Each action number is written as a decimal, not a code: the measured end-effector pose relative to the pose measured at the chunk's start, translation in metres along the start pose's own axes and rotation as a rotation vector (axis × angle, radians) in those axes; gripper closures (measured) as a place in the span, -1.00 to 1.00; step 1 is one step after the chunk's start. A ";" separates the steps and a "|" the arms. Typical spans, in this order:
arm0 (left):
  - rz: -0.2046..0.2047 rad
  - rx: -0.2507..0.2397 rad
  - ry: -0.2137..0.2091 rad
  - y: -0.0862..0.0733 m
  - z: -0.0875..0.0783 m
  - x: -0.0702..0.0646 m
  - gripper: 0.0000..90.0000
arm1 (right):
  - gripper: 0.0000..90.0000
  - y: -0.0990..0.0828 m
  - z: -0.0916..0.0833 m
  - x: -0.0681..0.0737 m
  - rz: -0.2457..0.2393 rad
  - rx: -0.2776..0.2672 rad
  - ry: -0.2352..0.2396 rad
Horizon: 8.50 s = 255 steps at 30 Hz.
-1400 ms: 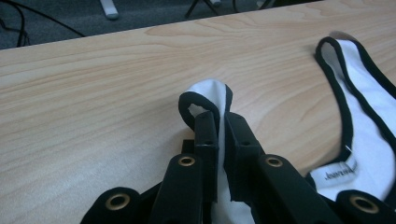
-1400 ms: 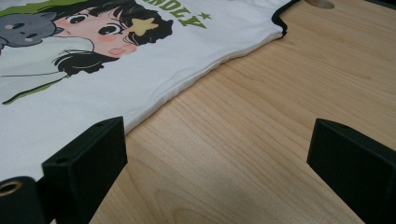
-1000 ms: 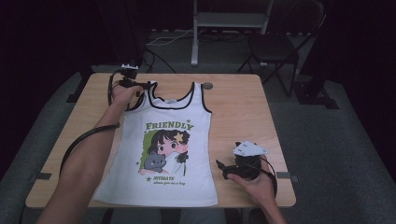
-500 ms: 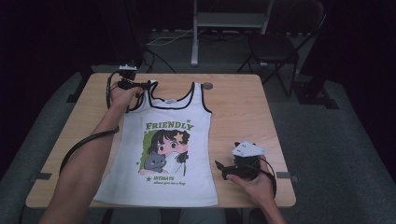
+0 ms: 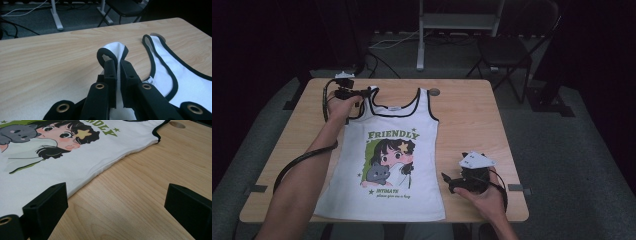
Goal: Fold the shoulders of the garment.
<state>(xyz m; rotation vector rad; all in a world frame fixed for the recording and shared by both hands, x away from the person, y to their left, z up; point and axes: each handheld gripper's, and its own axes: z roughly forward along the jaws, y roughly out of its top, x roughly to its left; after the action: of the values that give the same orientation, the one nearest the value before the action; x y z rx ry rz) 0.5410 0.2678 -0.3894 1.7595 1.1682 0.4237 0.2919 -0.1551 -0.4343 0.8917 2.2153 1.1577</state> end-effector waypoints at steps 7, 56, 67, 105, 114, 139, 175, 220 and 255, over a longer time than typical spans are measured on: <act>0.027 -0.021 0.007 -0.011 -0.010 -0.011 0.88 | -0.90 0.001 0.000 0.001 -0.010 0.003 0.003; 0.209 0.107 -0.060 -0.098 -0.063 -0.075 0.48 | -0.90 0.003 0.003 0.005 -0.037 0.012 0.011; 0.431 0.156 -0.059 -0.082 -0.063 -0.091 0.10 | -0.90 0.002 0.003 0.004 -0.032 0.015 0.011; 0.629 0.301 -0.167 -0.100 -0.084 -0.092 0.83 | -0.90 0.002 0.004 0.004 -0.034 0.024 0.010; 0.610 0.329 -0.205 -0.104 -0.091 -0.089 0.72 | -0.90 0.001 0.004 0.003 -0.028 0.025 0.009; 0.563 0.329 -0.100 -0.097 -0.064 -0.085 0.26 | -0.90 0.000 0.001 0.000 -0.015 0.018 0.005; 0.184 -0.079 -0.082 -0.117 -0.220 -0.019 -0.52 | -0.90 0.067 0.012 -0.035 -0.056 -0.031 -0.022; 0.090 -0.176 0.078 -0.189 -0.233 0.007 -0.52 | -0.90 0.132 0.079 -0.115 0.004 0.009 -0.100; 0.093 -0.186 0.039 -0.187 -0.227 0.004 -0.52 | -0.62 0.159 0.205 -0.168 0.143 0.195 -0.105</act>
<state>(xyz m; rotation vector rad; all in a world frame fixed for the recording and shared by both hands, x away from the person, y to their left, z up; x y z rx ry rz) 0.2854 0.4060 -0.4368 1.6545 1.0414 0.6054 0.5933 -0.1015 -0.3885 1.1799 2.2357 0.9426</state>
